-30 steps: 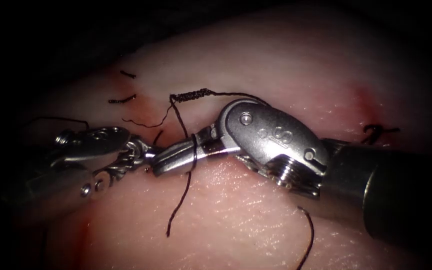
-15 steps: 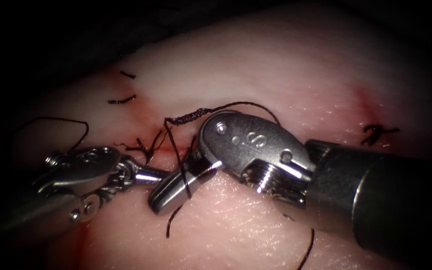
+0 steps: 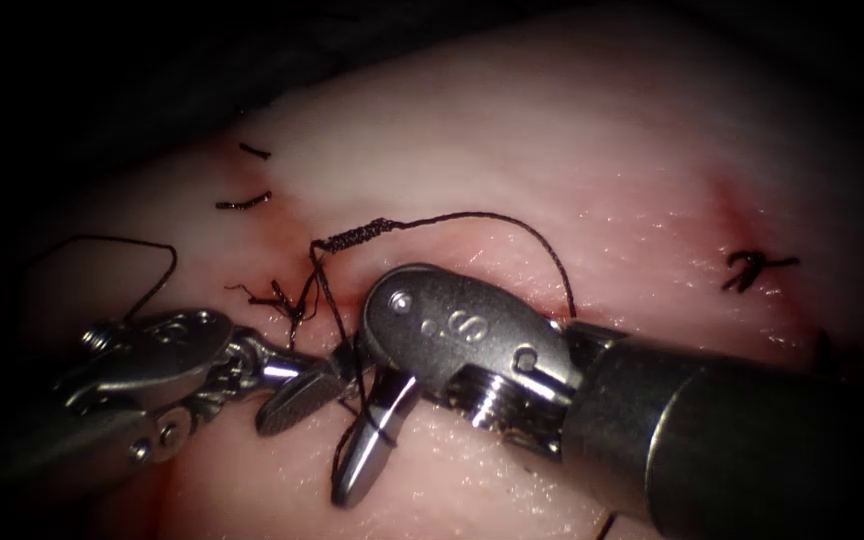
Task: Wound Closure
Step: Grab the tail end of the suture with the right grasper.
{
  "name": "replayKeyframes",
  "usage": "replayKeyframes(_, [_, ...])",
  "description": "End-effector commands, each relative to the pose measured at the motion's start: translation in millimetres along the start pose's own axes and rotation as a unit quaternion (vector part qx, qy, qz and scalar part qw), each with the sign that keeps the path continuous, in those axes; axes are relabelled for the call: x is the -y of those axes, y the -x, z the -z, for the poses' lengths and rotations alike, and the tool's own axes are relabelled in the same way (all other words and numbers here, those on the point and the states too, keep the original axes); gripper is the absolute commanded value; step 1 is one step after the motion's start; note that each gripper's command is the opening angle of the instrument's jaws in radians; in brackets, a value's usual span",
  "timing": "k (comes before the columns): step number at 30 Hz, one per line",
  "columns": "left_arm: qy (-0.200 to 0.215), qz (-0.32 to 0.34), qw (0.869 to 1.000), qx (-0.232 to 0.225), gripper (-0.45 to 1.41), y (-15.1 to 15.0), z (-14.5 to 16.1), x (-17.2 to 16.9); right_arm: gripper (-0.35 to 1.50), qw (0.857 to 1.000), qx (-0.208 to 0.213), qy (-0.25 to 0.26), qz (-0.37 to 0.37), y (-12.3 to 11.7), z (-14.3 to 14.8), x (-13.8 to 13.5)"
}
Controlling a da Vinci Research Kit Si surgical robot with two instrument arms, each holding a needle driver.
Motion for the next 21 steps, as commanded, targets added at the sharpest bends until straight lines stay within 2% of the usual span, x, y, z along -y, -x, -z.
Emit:
replayKeyframes(1, [-0.001,-0.002,1.0,-0.001,-0.45,-0.9,-0.5,0.5,0.99,1.0,0.002,-0.002,0.004,-0.5,-0.5,-0.9])
replayKeyframes(6, [-0.004,-0.003,1.0,-0.002,-0.45,-0.7,-0.2,0.4,0.96,1.0,0.005,-0.003,0.028,0.2,-0.7,-0.6])
replayKeyframes(9, [-0.006,-0.003,1.0,-0.002,-0.45,-0.7,0.0,0.4,0.83,0.999,0.008,-0.003,0.048,0.9,-0.9,-0.4])
replayKeyframes(11, [-0.008,-0.003,1.0,-0.002,-0.45,-0.7,0.0,0.4,0.62,0.997,0.01,0.001,0.073,1.5,-1.3,-0.4])
replayKeyframes(15, [-0.008,-0.002,1.0,-0.001,-0.45,-0.8,0.0,0.4,0.59,0.993,0.02,0.03,0.11,1.6,-1.3,-0.5])
replayKeyframes(16, [-0.008,-0.002,1.0,-0.001,-0.45,-0.8,0.1,0.4,-0.03,0.992,0.027,0.032,0.118,1.6,-1.2,-0.4])
replayKeyframes(17, [-0.008,-0.002,1.0,-0.001,-0.45,-0.8,0.1,0.4,-0.03,0.992,0.027,0.032,0.118,1.6,-1.2,-0.4])
replayKeyframes(18, [-0.008,-0.002,1.0,-0.001,-0.45,-0.7,0.1,0.3,-0.35,0.991,0.045,0.031,0.12,1.6,-1.0,-0.3])
replayKeyframes(21, [-0.008,-0.002,1.0,-0.001,-0.45,-0.6,0.2,0.1,-0.35,0.991,0.058,0.03,0.115,1.0,-0.2,-1.0])
